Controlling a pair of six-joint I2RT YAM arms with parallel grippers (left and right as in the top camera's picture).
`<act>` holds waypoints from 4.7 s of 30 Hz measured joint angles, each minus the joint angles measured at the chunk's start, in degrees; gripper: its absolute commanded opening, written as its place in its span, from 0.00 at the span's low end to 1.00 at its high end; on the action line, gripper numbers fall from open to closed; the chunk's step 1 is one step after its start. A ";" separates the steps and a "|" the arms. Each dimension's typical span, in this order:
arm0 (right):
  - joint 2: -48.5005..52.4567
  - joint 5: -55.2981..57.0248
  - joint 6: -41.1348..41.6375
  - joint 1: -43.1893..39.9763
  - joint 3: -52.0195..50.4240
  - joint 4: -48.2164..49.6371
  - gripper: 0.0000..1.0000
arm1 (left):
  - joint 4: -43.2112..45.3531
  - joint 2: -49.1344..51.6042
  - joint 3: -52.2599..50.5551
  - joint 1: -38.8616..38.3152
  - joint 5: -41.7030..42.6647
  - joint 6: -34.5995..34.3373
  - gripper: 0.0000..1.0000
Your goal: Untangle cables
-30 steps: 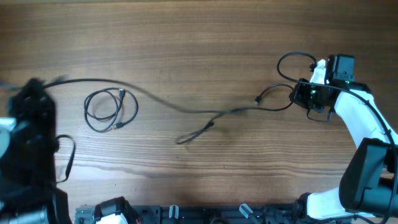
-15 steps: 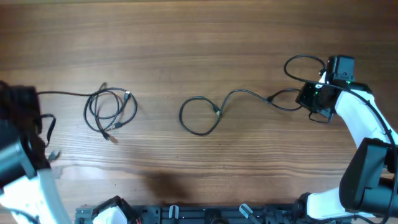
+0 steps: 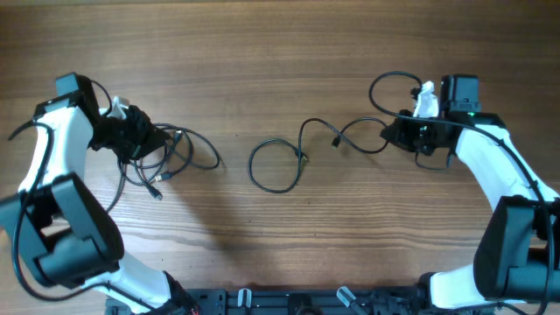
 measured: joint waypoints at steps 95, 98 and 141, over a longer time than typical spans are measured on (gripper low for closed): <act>5.68 3.65 14.88 26.45 0.50 30.67 1.00 | -20.96 -37.94 4.31 8.13 -1.88 3.67 1.00; 1.57 3.78 14.88 26.45 0.50 30.62 1.00 | -20.96 -37.94 4.31 8.13 -1.88 3.67 1.00; -85.42 35.23 -10.54 21.73 -37.48 49.27 1.00 | -21.11 -37.88 4.24 8.13 -1.88 3.67 1.00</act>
